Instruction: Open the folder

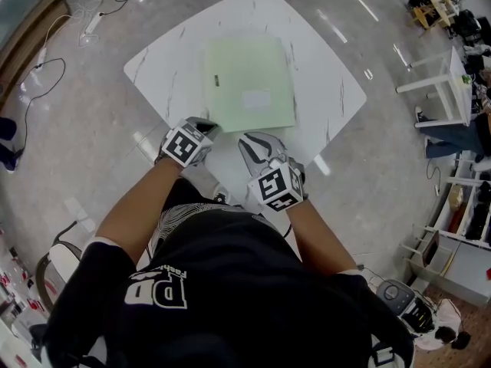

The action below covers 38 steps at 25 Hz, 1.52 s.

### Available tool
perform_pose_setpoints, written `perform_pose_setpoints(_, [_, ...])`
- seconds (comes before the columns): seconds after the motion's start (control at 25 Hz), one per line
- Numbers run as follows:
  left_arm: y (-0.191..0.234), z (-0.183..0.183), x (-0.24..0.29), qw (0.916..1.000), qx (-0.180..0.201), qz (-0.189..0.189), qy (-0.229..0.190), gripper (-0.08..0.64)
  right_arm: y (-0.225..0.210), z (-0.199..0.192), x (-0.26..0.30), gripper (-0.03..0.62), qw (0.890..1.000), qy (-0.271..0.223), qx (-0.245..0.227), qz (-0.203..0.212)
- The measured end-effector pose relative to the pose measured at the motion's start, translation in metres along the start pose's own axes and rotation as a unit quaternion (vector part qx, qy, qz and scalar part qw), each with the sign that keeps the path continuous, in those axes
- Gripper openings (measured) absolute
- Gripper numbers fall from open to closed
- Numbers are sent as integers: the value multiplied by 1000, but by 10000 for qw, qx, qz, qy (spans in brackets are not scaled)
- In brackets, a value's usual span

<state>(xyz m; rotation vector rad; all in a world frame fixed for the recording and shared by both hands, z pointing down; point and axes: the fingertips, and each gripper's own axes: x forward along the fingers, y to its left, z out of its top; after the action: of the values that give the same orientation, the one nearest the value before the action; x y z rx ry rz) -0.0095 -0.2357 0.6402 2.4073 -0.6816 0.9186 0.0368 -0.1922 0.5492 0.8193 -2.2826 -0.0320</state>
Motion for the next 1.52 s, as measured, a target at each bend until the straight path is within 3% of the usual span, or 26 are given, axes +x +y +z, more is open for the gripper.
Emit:
perform_pose_setpoints(0.32, [3, -2, 3, 9999, 119, -10, 34, 54, 21, -13, 48, 35, 9927, 536, -1066, 172])
perform_pose_setpoints(0.8, [4, -1, 3, 9999, 126, -38, 18, 54, 27, -38, 95, 87, 9675, 1208, -2221, 66])
perform_pose_setpoints(1.16, [3, -1, 4, 9998, 154, -78, 22, 54, 23, -46, 105, 101, 9539, 1417, -2646, -85])
perform_pose_setpoints(1.52, [4, -2, 4, 9998, 188, -64, 17, 54, 13, -31, 96, 110, 9550, 1224, -2686, -278])
